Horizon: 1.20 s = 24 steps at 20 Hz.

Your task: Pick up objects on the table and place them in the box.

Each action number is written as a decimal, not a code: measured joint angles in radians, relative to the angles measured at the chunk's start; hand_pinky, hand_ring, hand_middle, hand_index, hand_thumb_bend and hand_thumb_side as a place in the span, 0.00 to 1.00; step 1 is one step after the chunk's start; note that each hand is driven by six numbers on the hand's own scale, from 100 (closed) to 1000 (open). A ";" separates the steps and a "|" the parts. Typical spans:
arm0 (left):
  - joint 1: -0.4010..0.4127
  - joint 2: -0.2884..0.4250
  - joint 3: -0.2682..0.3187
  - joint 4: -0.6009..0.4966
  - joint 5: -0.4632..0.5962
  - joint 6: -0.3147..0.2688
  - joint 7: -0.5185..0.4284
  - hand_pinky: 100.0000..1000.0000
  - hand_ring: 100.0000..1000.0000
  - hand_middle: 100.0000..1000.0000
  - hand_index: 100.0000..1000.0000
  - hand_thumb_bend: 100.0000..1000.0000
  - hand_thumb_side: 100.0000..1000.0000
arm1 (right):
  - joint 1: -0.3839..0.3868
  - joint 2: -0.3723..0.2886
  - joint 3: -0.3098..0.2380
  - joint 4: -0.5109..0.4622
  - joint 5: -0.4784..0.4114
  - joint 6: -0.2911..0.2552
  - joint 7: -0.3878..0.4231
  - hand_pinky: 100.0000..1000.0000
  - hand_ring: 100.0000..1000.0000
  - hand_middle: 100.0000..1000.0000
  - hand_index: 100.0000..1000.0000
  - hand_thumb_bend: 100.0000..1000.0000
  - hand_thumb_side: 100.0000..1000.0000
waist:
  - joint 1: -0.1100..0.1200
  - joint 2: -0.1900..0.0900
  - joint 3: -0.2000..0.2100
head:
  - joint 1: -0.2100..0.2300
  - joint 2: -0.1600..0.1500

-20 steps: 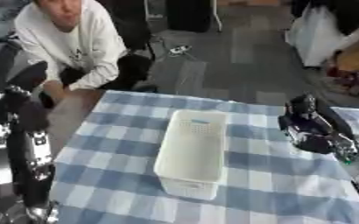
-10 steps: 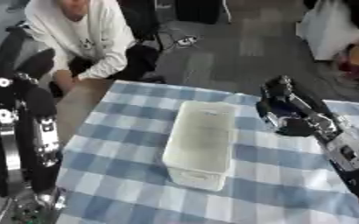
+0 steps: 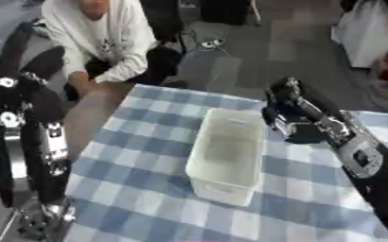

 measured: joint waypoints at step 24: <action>-0.099 -0.044 -0.043 0.000 -0.028 0.031 -0.119 0.83 0.77 0.96 0.97 0.02 0.84 | -0.018 0.054 -0.014 0.048 0.016 -0.037 0.004 0.00 0.00 0.00 0.05 0.00 0.74 | -0.046 0.028 0.104 | -0.007 -0.027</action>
